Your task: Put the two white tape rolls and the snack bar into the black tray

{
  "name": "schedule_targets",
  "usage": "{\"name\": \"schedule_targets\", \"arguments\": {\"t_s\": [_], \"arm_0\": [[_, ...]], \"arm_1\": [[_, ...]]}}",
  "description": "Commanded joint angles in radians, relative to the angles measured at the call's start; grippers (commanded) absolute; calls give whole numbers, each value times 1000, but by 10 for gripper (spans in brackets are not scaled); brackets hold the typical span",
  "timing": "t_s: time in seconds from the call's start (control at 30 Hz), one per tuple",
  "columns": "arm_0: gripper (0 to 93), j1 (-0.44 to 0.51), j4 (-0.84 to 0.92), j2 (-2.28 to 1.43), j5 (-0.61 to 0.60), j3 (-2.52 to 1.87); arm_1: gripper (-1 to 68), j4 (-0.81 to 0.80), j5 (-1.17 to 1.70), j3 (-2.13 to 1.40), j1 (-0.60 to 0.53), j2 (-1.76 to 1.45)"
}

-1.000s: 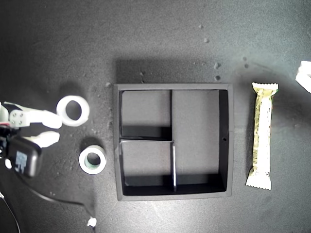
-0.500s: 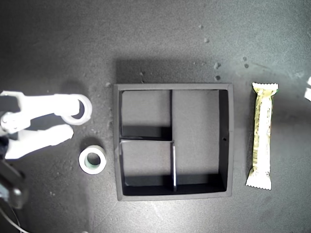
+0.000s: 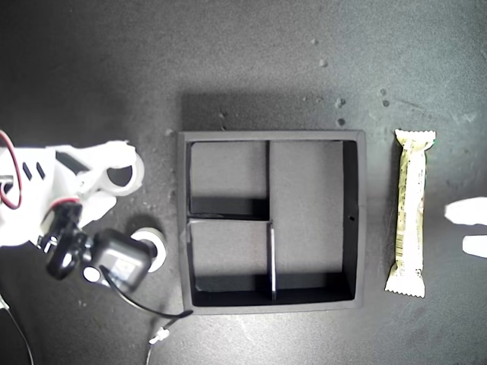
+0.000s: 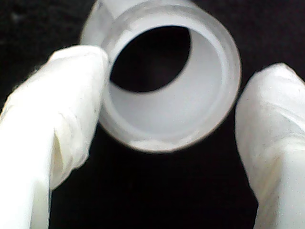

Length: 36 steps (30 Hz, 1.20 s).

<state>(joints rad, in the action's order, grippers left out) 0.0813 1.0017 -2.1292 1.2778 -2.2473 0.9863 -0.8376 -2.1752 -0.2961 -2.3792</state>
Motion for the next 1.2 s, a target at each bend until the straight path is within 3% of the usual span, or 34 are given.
{"name": "schedule_targets", "arguments": {"t_s": [0.0,0.57,0.9,1.17], "arm_0": [[214,26,6,-6,38,-8],[196,74,-21,-2,64,-52],[192,64,-100,54,67,-89],[76,-20,-342,-86,71,-336]], "arm_1": [[263,2,48,2,-48,72],[259,-9,12,-98,35,147],[260,-29,21,-120,26,147],[239,-83,169,-175,40,147]]}}
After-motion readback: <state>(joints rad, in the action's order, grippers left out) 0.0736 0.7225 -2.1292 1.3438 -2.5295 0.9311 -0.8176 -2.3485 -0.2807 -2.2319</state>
